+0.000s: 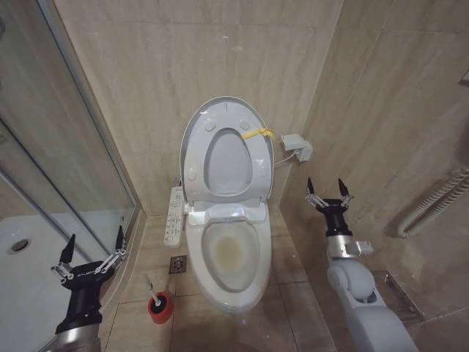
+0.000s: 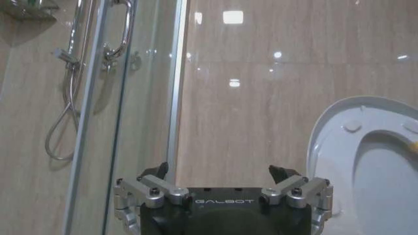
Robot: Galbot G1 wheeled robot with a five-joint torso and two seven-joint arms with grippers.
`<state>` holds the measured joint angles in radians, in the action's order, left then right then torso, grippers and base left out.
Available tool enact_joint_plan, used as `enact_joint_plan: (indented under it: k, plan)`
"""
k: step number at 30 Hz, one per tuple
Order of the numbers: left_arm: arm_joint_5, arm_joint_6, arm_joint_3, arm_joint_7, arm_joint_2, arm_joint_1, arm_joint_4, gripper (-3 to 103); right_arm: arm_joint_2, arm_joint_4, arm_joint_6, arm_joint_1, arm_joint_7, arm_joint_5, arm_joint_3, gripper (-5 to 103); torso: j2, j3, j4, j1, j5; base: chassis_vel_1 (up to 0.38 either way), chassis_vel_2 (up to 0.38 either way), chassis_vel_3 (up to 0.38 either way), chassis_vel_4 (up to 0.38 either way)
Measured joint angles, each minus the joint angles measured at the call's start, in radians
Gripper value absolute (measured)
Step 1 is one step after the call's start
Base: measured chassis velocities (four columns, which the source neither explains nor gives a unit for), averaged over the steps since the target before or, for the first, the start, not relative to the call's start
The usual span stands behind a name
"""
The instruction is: Open the toilet lid, clean the toilet bowl with a toilet brush, close the toilet lid, and flush.
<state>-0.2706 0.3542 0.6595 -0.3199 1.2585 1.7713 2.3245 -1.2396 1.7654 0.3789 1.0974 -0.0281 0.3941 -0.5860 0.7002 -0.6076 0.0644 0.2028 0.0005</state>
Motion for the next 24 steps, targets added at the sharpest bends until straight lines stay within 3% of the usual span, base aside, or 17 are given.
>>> enact_joint_plan:
  k: [6, 9, 15, 24]
  plan:
    - [-0.005, 0.010, 0.021, 0.001, -0.001, -0.012, -0.030, 100, 0.011, -0.077, -0.031, -0.074, -0.005, 0.008, 0.048, 100, 0.000, 0.000, 0.0000, 0.000, -0.0001, -0.082, 0.087, 0.070, -0.079]
    - [-0.023, 0.022, 0.045, 0.003, -0.001, -0.015, -0.044, 100, 0.017, -0.160, -0.034, -0.150, -0.008, -0.002, 0.082, 100, 0.000, 0.000, -0.0010, 0.000, 0.0002, -0.143, 0.173, 0.167, -0.168]
    - [-0.066, 0.024, 0.098, 0.005, -0.011, -0.028, -0.070, 100, 0.024, -0.296, -0.038, -0.306, -0.020, -0.029, 0.093, 100, 0.000, 0.000, -0.0001, 0.001, -0.0001, -0.115, 0.104, 0.105, -0.099]
    - [-0.053, 0.039, 0.092, 0.020, 0.024, -0.023, -0.056, 100, 0.047, -0.450, -0.047, -0.465, -0.018, -0.032, 0.145, 100, 0.000, 0.000, 0.0002, 0.000, 0.0000, 0.020, -0.029, -0.021, 0.024]
